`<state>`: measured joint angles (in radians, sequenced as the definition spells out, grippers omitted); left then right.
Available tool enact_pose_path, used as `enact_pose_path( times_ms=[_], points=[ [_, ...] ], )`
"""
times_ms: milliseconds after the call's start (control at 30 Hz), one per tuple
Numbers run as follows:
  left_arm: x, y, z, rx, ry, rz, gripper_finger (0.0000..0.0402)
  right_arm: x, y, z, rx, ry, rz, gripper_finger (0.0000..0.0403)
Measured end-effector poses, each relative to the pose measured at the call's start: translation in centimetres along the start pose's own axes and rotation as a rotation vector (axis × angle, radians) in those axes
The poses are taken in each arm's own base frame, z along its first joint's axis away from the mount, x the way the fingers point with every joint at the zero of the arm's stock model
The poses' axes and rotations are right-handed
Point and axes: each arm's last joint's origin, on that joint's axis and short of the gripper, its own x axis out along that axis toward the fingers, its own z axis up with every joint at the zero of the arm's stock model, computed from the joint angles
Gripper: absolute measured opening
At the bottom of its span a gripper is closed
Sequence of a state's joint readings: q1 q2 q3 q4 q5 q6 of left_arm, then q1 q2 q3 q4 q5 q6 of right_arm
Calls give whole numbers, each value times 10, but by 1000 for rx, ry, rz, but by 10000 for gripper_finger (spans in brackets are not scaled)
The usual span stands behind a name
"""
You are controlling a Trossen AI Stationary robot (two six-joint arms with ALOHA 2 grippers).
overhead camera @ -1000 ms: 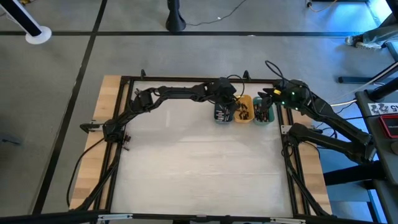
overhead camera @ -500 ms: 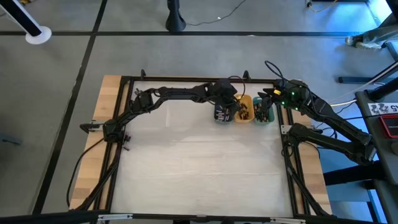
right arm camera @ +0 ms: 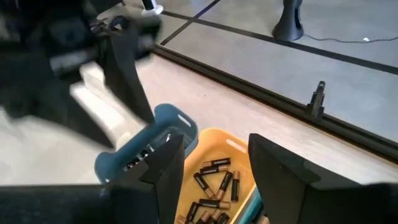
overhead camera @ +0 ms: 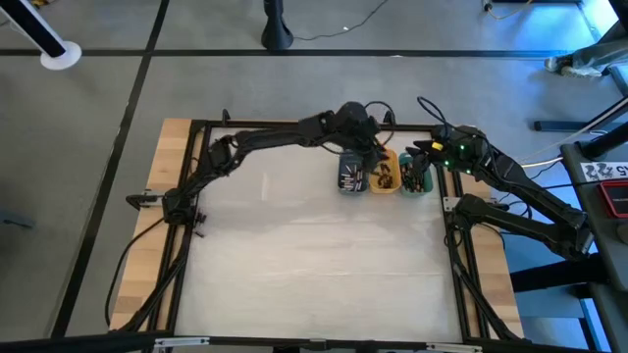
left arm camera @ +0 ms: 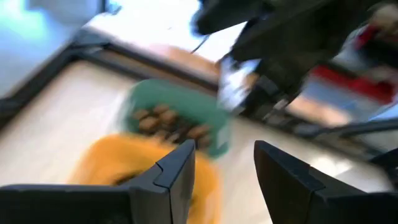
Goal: Sort batteries
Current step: Put the black battery into the green bin
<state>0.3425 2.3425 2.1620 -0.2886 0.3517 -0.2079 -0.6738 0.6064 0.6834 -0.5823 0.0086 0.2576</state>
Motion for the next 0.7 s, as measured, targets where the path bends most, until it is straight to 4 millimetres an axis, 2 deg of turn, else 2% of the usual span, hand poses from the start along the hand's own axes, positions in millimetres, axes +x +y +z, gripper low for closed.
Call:
enact_pose_path(
  times_ms=[133,267,333,467,567,700],
  points=[
    [-41,4,4,111,191,255,155,0,0,-1,0,15,10,182],
    [-88,13,-12,241,590,664,155,0,0,-2,0,25,11,182],
    [-111,20,-20,244,778,802,155,0,0,-2,0,19,13,182],
    [-151,40,-36,79,1077,885,155,0,1,1,0,-3,19,182],
    [-164,62,-44,30,1099,883,155,0,1,1,0,-6,20,182],
    [-180,88,-62,35,1249,833,155,1,1,0,0,17,39,182]
  ],
)
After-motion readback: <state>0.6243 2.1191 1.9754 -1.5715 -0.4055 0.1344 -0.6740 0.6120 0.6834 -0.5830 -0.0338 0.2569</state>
